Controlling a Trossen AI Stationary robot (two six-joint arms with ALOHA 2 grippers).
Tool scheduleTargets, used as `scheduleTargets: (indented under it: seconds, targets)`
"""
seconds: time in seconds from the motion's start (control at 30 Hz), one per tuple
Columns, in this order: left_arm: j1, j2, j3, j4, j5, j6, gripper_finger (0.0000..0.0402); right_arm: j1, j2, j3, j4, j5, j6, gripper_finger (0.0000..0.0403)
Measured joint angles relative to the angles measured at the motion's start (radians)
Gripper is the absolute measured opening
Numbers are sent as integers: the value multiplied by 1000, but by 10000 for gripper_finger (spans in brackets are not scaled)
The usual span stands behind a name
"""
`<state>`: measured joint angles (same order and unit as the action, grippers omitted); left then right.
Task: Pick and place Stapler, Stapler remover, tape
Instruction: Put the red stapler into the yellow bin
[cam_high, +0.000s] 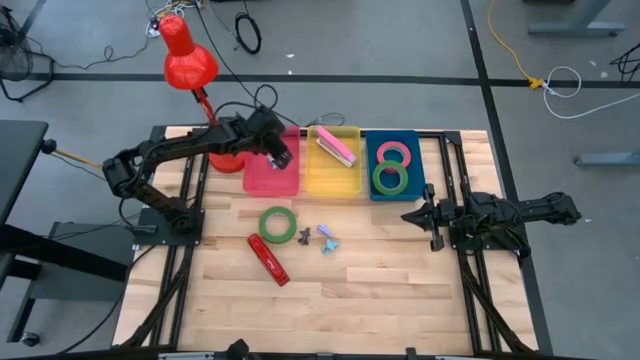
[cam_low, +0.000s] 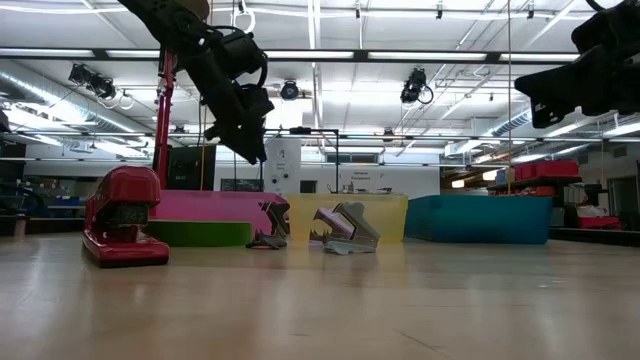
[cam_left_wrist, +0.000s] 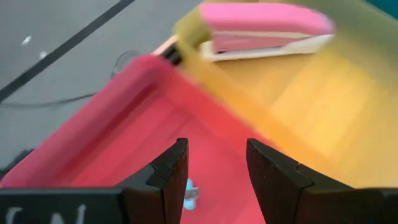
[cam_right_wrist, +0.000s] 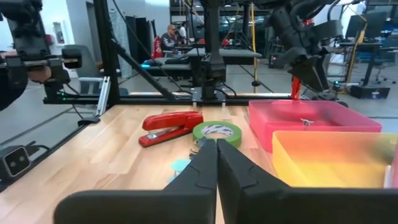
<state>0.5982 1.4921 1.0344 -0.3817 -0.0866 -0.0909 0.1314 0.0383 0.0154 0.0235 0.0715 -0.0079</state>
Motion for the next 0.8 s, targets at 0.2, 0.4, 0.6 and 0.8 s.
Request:
scheduleTargets:
  seconds: [0.2, 0.4, 0.6, 0.8]
  targets:
    - [-76, 0, 0, 44, 22, 35, 167, 0, 0, 0, 0, -5, 0, 17]
    - [-158, 0, 0, 49, 22, 37, 167, 0, 0, 0, -1, -6, 0, 18]
    - [-265, 0, 0, 49, 77, 67, 167, 0, 1, 0, -1, -9, 0, 17]
    - [-397, 0, 0, 48, 188, 185, 167, 0, 1, 0, -1, -9, -1, 17]
